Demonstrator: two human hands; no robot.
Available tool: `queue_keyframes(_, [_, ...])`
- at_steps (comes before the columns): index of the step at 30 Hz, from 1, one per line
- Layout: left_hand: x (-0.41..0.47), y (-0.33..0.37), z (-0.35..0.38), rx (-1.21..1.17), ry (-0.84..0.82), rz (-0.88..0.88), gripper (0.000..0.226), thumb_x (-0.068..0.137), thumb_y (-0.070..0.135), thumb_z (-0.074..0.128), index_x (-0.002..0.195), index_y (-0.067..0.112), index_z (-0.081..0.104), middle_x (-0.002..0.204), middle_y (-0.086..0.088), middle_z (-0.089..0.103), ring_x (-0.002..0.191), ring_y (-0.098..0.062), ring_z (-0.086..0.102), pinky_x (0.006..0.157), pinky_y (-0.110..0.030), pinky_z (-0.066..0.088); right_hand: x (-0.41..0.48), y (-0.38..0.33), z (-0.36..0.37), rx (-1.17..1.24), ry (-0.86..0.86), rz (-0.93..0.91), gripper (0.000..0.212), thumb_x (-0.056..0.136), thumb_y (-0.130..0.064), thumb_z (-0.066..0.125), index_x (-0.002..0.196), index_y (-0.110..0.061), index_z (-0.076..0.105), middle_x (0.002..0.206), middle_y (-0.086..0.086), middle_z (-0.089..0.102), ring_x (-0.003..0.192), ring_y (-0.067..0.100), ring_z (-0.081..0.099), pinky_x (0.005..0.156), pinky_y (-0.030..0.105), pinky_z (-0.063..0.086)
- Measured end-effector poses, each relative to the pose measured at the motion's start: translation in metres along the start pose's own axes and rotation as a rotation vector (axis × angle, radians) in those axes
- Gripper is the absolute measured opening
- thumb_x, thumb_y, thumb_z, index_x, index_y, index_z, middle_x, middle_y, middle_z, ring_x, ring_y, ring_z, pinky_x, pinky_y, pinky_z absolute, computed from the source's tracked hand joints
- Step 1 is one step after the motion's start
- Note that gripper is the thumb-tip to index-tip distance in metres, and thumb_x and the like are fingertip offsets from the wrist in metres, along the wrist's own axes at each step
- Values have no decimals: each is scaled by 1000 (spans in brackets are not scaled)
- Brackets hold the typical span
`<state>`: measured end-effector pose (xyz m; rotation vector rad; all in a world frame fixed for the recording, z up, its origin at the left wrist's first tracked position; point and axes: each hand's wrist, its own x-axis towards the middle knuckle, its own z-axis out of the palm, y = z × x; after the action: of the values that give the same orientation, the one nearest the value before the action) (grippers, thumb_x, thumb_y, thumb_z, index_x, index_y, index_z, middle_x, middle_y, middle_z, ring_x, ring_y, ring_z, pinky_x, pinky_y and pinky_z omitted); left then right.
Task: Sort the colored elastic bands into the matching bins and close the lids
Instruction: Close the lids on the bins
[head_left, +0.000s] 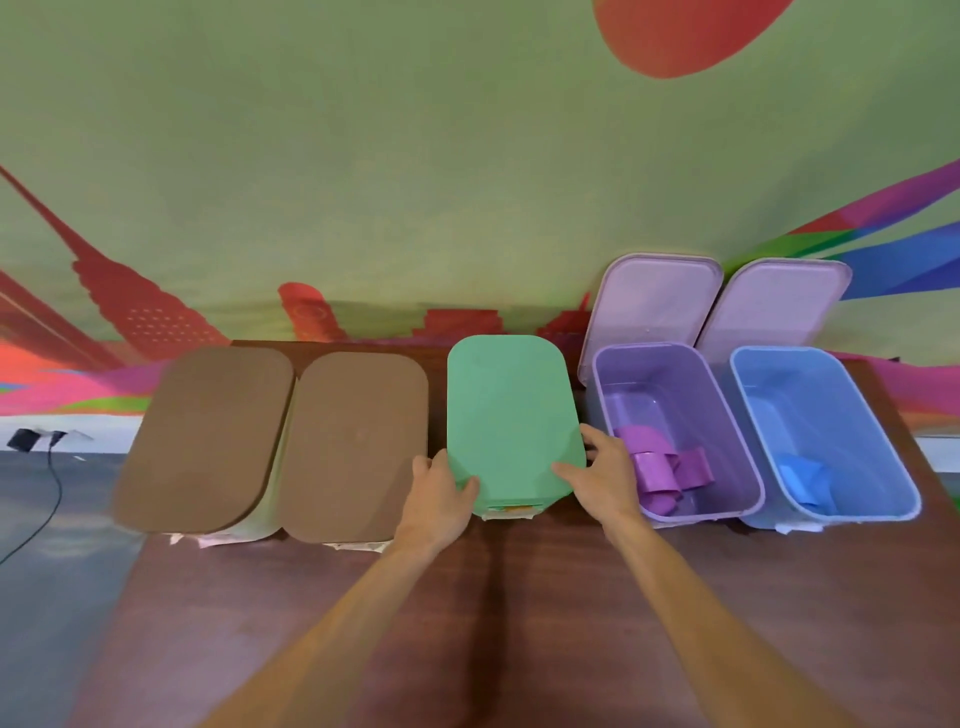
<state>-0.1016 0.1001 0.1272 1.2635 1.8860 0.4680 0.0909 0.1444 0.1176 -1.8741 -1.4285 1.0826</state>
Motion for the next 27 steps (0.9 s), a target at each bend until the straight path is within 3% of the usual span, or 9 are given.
queue_keyframes(3, [-1,-1,2,16,-7,-9,34,93,23,53,125,12,50,115,-6,49,110,-20,49,89,-25,40,-4,4,2,-10,-34,23,58,75,-7,74,129,-19,56,123,3,53,110,21,56,95,44,51])
queue_keyframes(6, [0,-4,3,-10,-1,-25,33,92,22,57,123,9,54,106,-2,45,98,-23,56,94,-37,49,-5,9,4,-20,-30,24,62,74,-8,74,132,-21,53,123,5,53,112,21,55,97,45,50])
queue_keyframes(9, [-1,-6,5,14,27,-21,31,93,22,58,120,8,54,111,-7,49,93,-16,49,91,-27,43,-6,12,5,-35,-41,27,64,74,-12,75,132,-25,51,121,3,56,109,21,58,95,46,51])
queue_keyframes(14, [-8,-1,7,29,74,-12,32,94,20,56,124,8,50,119,-10,52,111,-24,50,89,-30,39,-12,12,6,-75,-28,5,59,75,-14,74,129,-22,53,120,5,56,110,23,56,97,45,50])
queue_keyframes(18, [-10,-4,9,69,48,-10,31,93,17,57,122,6,52,118,-14,50,108,-32,54,93,-38,42,-21,11,6,-147,-36,-3,54,79,-11,69,129,-21,52,120,7,52,116,24,51,103,40,44])
queue_keyframes(21, [-8,-5,6,83,34,9,31,92,23,57,118,8,51,115,-13,53,101,-34,60,92,-44,47,-19,5,2,-229,-55,-30,48,81,-12,67,127,-16,54,119,9,56,115,24,50,99,36,43])
queue_keyframes(25, [-11,-2,-7,146,73,50,50,91,26,56,134,7,40,127,-14,52,120,-33,49,97,-43,42,-18,-9,-12,-332,-55,-84,40,81,-12,65,120,-10,57,119,10,61,116,26,52,95,37,45])
queue_keyframes(27, [-15,2,-15,151,109,89,48,92,26,54,135,9,40,129,-11,50,119,-30,49,98,-42,42,-20,-18,-25,-375,-46,-112,41,82,-13,65,122,-7,59,122,13,60,116,27,52,96,36,44])
